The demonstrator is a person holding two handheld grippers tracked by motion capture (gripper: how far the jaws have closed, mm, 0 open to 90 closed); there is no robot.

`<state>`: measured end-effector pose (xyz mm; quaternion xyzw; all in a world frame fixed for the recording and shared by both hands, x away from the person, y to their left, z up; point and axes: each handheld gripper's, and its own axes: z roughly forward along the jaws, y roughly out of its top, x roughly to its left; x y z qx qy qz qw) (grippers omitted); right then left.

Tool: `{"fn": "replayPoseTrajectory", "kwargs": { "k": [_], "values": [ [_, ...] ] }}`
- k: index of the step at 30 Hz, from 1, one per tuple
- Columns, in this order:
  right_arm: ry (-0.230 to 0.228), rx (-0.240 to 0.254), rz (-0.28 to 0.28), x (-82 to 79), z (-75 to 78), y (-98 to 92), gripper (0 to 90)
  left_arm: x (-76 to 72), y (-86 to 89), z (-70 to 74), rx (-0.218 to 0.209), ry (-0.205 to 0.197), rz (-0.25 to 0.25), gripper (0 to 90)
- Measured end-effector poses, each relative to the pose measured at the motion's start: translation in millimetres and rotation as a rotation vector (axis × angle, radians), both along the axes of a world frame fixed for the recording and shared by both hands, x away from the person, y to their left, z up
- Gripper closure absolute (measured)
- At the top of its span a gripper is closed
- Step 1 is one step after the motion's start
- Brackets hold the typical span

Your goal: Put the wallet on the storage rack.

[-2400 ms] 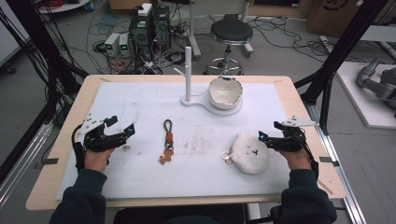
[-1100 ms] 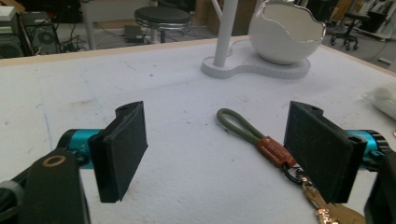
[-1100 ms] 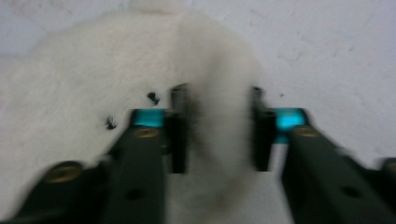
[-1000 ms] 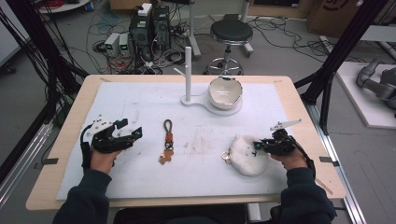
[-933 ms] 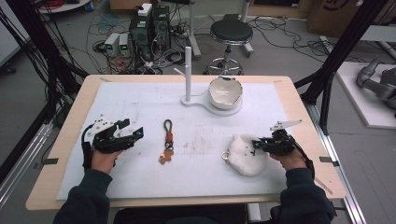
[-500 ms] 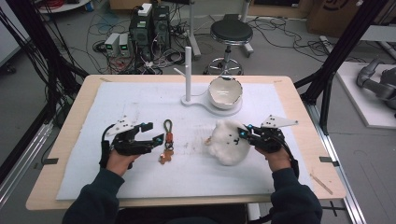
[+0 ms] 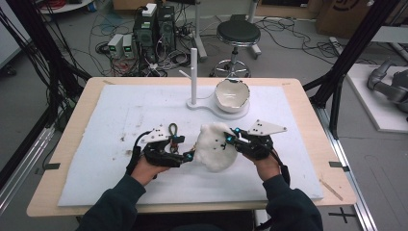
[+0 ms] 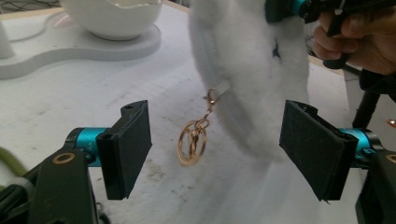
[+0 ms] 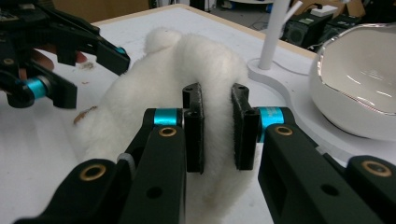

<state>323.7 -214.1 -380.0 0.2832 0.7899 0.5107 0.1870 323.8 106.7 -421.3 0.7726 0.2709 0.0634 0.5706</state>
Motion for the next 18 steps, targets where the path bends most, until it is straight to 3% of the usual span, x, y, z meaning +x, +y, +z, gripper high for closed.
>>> {"fn": "replayPoseTrajectory", "kwargs": {
  "k": [7,9,11,14,18],
  "values": [
    [0.018,0.045,0.040,-1.9,0.3,7.7,78.6,-1.2,-17.0,-7.3,0.036,0.041,-0.056,24.8],
    [0.022,0.044,0.053,-2.4,-0.3,9.2,78.4,-1.6,-14.8,-8.0,0.057,0.037,-0.068,54.3],
    [0.026,0.041,0.058,-1.9,-0.8,8.8,78.0,-0.8,-10.6,-8.0,0.037,0.037,-0.065,67.0],
    [0.037,0.033,0.070,-0.5,-2.3,7.6,76.1,-0.4,-2.8,-4.5,0.022,-0.001,-0.044,74.3],
    [0.067,0.027,0.122,1.8,-4.3,4.9,69.6,0.5,6.6,-1.2,0.001,-0.031,-0.035,76.4]
  ]
}}
